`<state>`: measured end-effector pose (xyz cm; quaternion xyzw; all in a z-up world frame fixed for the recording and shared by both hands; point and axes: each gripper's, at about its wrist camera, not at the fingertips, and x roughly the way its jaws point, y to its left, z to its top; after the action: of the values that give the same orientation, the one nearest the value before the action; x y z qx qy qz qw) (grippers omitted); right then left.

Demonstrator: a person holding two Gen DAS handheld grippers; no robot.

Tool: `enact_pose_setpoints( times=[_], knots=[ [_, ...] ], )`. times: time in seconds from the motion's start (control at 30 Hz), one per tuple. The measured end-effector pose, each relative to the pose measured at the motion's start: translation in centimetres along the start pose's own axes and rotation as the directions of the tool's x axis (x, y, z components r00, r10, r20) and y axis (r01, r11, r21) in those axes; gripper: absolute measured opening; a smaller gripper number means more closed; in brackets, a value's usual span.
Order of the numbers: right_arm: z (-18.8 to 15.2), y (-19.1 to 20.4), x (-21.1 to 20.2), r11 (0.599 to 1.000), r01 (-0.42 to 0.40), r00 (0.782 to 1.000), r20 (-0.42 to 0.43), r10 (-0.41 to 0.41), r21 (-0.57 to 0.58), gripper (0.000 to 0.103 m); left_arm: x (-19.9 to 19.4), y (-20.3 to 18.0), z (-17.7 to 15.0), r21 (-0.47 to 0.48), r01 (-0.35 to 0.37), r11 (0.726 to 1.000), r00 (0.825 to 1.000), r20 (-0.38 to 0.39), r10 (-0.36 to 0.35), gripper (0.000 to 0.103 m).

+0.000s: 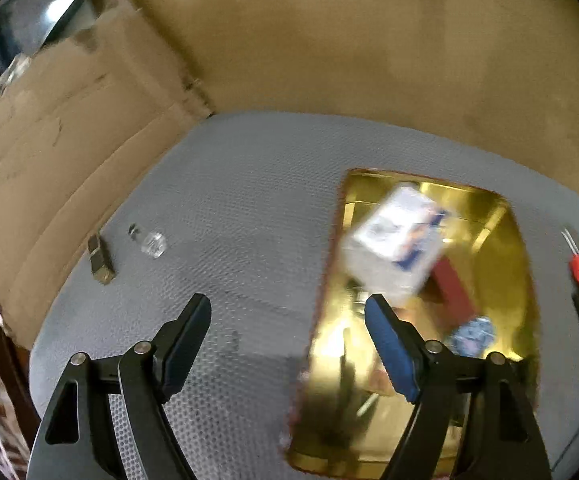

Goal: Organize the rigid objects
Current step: 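Grasp the clear box with red contents with the right gripper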

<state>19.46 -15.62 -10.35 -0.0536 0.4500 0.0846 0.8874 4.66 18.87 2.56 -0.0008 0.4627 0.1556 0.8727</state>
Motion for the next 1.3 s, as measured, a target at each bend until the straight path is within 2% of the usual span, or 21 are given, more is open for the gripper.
enact_pose_setpoints(
  times=[0.07,0.2,0.37,0.43,0.6,0.73,0.8,0.9,0.93,1.03,1.1,1.2,1.3],
  knots=[
    [-0.1,0.0,0.0,1.0,-0.005,1.0,0.006,0.005,0.007,0.061,-1.3,-2.0,0.2,0.036,0.016,0.999,1.0,0.021,-0.017,0.078],
    [-0.8,-0.4,-0.8,1.0,-0.002,1.0,0.011,0.002,0.019,0.057,-3.2,-6.6,0.6,0.099,0.112,0.989,0.993,0.022,-0.115,0.081],
    [-3.4,-1.7,-2.9,0.997,0.044,0.999,0.006,-0.044,0.063,0.057,-4.2,-13.9,-0.3,0.217,0.192,0.957,0.981,-0.01,-0.195,0.081],
    [-4.8,-2.6,-4.0,0.995,0.054,0.999,0.001,-0.054,0.081,0.057,-4.4,-16.9,-1.1,0.247,0.241,0.939,0.97,-0.046,-0.237,0.081],
    [-8.1,-4.9,-6.7,0.99,0.053,0.999,0.005,-0.054,0.131,0.058,-3.8,-22.9,-1.7,0.271,0.331,0.904,0.943,-0.137,-0.304,0.081],
    [-8.5,-5.4,-7.0,0.988,0.047,0.999,0.006,-0.048,0.148,0.059,-2.5,-26.1,-1.4,0.203,0.387,0.9,0.915,-0.204,-0.347,0.081],
    [-8.6,-5.2,-7.0,0.989,0.067,0.998,0.001,-0.068,0.131,0.059,-1.7,-27.4,-1.3,0.166,0.381,0.91,0.912,-0.226,-0.341,0.08],
    [-8.8,-5.2,-7.0,0.988,0.053,0.999,0.004,-0.054,0.143,0.059,-0.9,-28.8,-1.6,0.139,0.373,0.918,0.909,-0.254,-0.331,0.079],
    [-8.1,-5.3,-5.3,0.988,0.052,0.999,0.004,-0.053,0.144,0.059,-0.6,-29.4,-1.7,0.134,0.374,0.918,0.905,-0.269,-0.329,0.079],
    [-7.7,-5.2,-5.1,0.989,0.056,0.998,0.002,-0.056,0.14,0.059,0.2,-30.6,-2.1,0.118,0.365,0.924,0.903,-0.287,-0.32,0.079],
    [-7.6,-5.4,-5.2,0.988,0.049,0.999,0.004,-0.05,0.146,0.059,0.3,-31.0,-2.7,0.105,0.331,0.938,0.913,-0.285,-0.291,0.072],
    [-8.0,-5.9,-5.6,0.987,0.041,0.999,0.007,-0.043,0.152,0.059,0.8,-31.5,-3.3,0.073,0.307,0.949,0.916,-0.291,-0.275,0.07],
    [-8.0,-5.9,-5.6,0.987,0.039,0.999,0.008,-0.041,0.155,0.059,0.6,-32.2,-4.1,0.093,0.25,0.964,0.945,-0.24,-0.222,0.069]
  ],
)
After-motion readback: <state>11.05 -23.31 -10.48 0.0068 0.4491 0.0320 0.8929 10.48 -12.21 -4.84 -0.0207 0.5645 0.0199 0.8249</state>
